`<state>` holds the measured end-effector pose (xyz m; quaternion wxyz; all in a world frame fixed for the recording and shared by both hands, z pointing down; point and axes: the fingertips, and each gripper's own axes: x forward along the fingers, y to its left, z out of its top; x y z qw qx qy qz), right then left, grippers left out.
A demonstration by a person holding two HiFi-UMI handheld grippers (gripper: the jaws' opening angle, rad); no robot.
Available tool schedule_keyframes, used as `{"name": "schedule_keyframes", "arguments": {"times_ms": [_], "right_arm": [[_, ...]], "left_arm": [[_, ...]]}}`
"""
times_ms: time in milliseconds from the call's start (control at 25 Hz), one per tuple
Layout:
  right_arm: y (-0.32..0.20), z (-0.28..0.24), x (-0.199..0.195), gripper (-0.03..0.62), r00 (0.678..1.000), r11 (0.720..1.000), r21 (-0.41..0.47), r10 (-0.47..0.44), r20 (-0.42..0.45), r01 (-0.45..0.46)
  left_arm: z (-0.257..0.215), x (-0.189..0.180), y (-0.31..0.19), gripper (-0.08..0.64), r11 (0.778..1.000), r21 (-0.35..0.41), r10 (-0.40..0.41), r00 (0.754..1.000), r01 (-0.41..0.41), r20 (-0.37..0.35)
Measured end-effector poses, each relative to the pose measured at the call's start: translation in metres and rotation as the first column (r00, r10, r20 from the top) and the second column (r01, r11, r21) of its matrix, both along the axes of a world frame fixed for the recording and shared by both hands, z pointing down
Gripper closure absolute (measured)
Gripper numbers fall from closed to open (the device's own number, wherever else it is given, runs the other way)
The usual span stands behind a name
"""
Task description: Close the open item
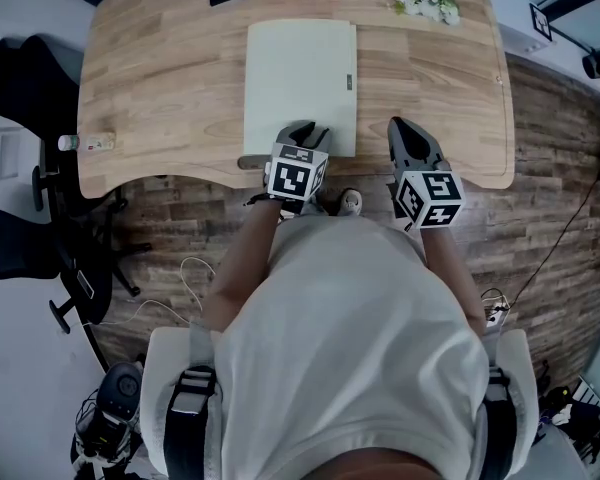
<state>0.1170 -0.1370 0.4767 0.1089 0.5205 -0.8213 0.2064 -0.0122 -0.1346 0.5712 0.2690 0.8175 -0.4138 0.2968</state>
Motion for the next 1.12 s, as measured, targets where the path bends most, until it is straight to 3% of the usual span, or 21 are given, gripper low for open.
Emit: {"name": "schedule_keyframes", "arguments": {"times_ms": [600,1120], "right_arm": [[0.0000,0.0015,-0.0031,0.572,1.000,1.000,-0.004,-0.003,0.001,0.003],[0.0025,0.0006,-0.0060,0.572,1.000,1.000,0.001,-0.004,0.000,0.004]], "left_arm": [[0.0049,0.0016,-0.0027,0.437,0.999,-0.036,0.026,0.998,-0.024,0.055],[0.0045,0.0007,-0.0026,0.440,0.999,-0.030,0.028,0.998,-0.027,0.049]]}}
